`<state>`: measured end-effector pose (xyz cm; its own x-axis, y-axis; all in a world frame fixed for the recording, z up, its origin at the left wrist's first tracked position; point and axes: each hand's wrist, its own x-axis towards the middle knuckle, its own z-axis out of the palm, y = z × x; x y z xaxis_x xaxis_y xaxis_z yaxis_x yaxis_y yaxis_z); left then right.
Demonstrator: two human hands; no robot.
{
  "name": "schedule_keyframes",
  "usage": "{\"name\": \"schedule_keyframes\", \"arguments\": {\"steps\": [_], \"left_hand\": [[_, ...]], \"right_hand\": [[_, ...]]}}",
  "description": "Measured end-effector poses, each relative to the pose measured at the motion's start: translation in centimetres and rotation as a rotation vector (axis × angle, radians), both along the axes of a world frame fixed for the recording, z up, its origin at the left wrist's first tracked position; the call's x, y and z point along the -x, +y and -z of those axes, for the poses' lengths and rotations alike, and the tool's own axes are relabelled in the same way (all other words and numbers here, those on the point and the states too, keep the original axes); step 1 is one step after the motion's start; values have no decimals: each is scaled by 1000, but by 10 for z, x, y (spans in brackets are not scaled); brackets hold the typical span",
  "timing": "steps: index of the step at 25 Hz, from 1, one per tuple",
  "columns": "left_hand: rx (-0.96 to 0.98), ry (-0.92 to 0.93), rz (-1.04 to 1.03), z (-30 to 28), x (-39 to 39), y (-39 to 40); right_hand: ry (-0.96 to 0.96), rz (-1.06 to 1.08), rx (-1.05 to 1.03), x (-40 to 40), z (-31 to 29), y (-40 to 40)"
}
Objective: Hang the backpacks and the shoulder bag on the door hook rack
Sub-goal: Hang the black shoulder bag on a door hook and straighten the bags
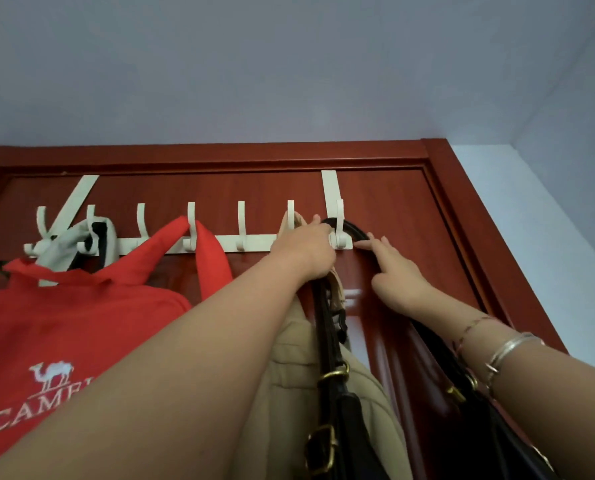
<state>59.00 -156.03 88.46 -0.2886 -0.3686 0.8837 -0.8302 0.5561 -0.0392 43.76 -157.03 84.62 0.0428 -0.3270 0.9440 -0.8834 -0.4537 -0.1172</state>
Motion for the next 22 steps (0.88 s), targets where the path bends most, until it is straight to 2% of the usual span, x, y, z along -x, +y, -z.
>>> {"name": "schedule_keyframes", "arguments": {"steps": [3, 5, 10, 14, 19, 22], "left_hand": [[-8, 1, 133, 28, 3, 2], [-55, -2, 155, 46, 4, 8], [-34, -21, 184, 90, -6, 23], [-85, -43, 62, 126, -16, 49], [123, -35, -54, 181, -35, 98], [78, -109, -206, 214, -74, 125]], "right_hand": [[-26, -139, 23, 2, 39, 5], [-47, -200, 7, -1, 56, 10], [-115, -290, -29, 4, 78, 28], [-139, -384, -36, -1, 106, 44], [-167, -495, -101, -27, 156, 66], [-218, -556, -161, -48, 184, 95]]}}
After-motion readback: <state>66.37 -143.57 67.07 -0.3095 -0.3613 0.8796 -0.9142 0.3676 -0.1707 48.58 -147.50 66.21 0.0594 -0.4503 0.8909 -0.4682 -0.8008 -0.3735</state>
